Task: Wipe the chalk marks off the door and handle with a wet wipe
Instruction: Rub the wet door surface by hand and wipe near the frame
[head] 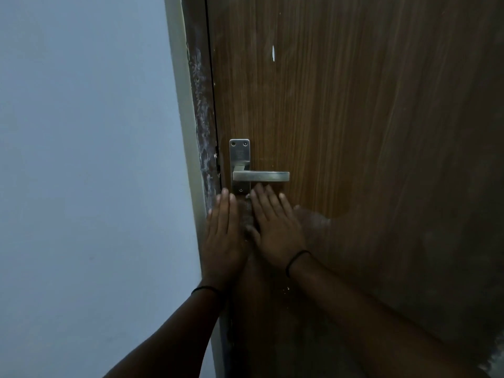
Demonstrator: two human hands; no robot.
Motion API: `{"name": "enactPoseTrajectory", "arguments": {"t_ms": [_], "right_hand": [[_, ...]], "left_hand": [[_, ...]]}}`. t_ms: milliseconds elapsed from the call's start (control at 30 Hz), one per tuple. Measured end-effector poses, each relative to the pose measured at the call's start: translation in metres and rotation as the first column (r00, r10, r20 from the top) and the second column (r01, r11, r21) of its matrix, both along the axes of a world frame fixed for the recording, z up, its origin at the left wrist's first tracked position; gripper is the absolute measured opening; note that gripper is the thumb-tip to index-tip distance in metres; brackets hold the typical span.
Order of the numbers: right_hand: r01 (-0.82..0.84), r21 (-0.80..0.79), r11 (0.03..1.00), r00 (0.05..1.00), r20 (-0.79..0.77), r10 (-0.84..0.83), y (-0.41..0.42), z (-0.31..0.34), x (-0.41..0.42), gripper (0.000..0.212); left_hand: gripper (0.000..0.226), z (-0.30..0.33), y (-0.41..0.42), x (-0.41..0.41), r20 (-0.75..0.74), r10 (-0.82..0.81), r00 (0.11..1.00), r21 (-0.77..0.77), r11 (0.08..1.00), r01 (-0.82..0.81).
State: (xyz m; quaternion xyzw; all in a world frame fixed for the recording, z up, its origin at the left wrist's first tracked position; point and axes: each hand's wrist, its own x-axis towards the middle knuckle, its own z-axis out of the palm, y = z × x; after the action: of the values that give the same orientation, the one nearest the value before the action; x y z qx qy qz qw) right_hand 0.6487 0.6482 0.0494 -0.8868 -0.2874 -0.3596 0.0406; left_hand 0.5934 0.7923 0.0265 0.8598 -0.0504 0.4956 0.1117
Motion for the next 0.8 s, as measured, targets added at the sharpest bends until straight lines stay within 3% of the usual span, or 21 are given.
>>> {"name": "enactPoseTrajectory", "arguments": {"t_ms": [133, 267, 367, 500, 567, 633, 700, 800], "right_hand": [[-0.009, -0.125, 0.992, 1.0, -0.024, 0.006, -0.028, -0.038, -0.001, 0.068], [0.136, 0.056, 0.989, 0.991, -0.025, -0.135, -0.066, -0.026, 0.008, 0.067], [0.173, 0.229, 0.958, 0.985, -0.029, -0.171, -0.044, 0.002, 0.012, 0.071], [0.07, 0.091, 0.993, 0.995, -0.083, -0.063, -0.04, -0.031, 0.002, 0.071], [0.099, 0.071, 0.993, 0.986, -0.14, -0.089, -0.067, -0.053, 0.0, 0.069], [0.196, 0.166, 0.966, 0.976, -0.132, -0.175, -0.083, -0.054, 0.004, 0.068], [0.255, 0.314, 0.914, 0.967, -0.102, -0.235, -0.08, -0.036, 0.011, 0.07], [0.193, 0.357, 0.914, 0.981, -0.077, -0.178, -0.059, -0.021, 0.016, 0.073]], "left_hand": [[0.063, -0.019, -0.001, -0.008, -0.071, -0.021, 0.997, 0.013, 1.0, 0.022], [0.061, -0.011, -0.005, -0.006, -0.109, -0.037, 0.993, 0.07, 0.997, 0.045], [0.06, -0.006, -0.018, -0.003, -0.123, -0.055, 0.991, 0.092, 0.994, 0.066], [0.062, -0.01, -0.022, 0.002, -0.117, -0.067, 0.991, 0.103, 0.992, 0.079], [0.068, -0.011, -0.015, 0.004, -0.118, -0.038, 0.992, 0.119, 0.992, 0.052], [0.073, -0.014, -0.011, 0.004, -0.148, -0.015, 0.989, 0.147, 0.988, 0.037], [0.063, -0.019, -0.015, 0.003, -0.172, -0.028, 0.985, 0.165, 0.985, 0.057], [0.063, -0.026, -0.026, 0.003, -0.19, -0.038, 0.981, 0.184, 0.98, 0.073]]}}
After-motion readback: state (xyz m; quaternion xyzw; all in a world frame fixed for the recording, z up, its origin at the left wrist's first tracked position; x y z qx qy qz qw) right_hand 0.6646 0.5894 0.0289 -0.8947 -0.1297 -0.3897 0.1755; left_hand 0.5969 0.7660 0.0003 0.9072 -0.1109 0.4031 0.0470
